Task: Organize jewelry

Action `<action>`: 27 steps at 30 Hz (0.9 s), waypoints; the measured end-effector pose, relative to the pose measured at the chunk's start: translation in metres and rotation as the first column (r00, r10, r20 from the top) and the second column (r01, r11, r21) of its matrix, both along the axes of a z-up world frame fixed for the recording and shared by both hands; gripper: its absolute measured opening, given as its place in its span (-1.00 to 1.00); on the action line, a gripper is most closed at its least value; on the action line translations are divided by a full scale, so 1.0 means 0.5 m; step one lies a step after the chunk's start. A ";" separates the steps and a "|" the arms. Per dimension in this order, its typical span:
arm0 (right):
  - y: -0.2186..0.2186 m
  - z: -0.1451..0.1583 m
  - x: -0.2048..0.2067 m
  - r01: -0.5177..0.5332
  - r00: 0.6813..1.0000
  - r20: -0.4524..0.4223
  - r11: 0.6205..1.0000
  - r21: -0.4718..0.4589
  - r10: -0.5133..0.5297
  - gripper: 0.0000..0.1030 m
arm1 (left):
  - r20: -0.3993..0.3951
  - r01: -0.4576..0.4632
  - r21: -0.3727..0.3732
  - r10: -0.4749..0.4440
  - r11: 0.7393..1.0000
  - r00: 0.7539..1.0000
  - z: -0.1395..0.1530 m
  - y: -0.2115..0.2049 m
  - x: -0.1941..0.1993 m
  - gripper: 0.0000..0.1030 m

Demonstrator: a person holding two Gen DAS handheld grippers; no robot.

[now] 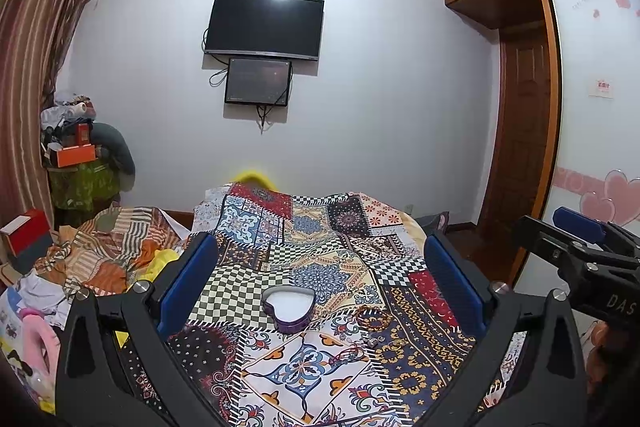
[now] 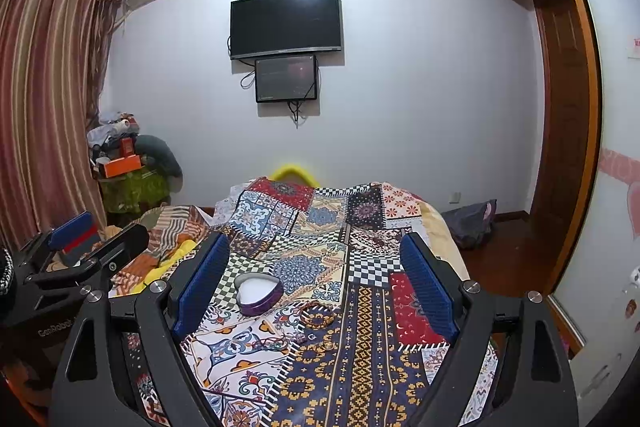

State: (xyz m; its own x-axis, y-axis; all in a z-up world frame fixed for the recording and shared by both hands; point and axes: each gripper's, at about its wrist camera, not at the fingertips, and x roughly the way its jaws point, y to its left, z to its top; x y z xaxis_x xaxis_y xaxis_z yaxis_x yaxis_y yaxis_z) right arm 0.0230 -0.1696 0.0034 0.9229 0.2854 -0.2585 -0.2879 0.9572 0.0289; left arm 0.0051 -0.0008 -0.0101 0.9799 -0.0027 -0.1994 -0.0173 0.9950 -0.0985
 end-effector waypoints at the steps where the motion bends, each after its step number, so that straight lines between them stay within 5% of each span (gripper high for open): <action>1: 0.000 0.000 0.000 -0.001 1.000 0.000 1.000 0.000 0.001 0.65 | 0.000 -0.002 0.002 0.002 1.000 1.000 -0.001 -0.001 0.001 1.00; 27: 0.004 -0.004 0.008 -0.005 1.000 -0.017 1.000 -0.007 0.005 0.65 | -0.014 -0.013 -0.008 0.013 1.000 1.000 -0.010 0.009 0.004 1.00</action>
State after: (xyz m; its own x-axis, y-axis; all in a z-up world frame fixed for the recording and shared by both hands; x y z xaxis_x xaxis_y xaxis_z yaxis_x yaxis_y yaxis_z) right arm 0.0272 -0.1675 0.0012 0.9167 0.2882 -0.2766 -0.2925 0.9559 0.0269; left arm 0.0070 0.0035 -0.0151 0.9770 0.0082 -0.2130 -0.0314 0.9939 -0.1059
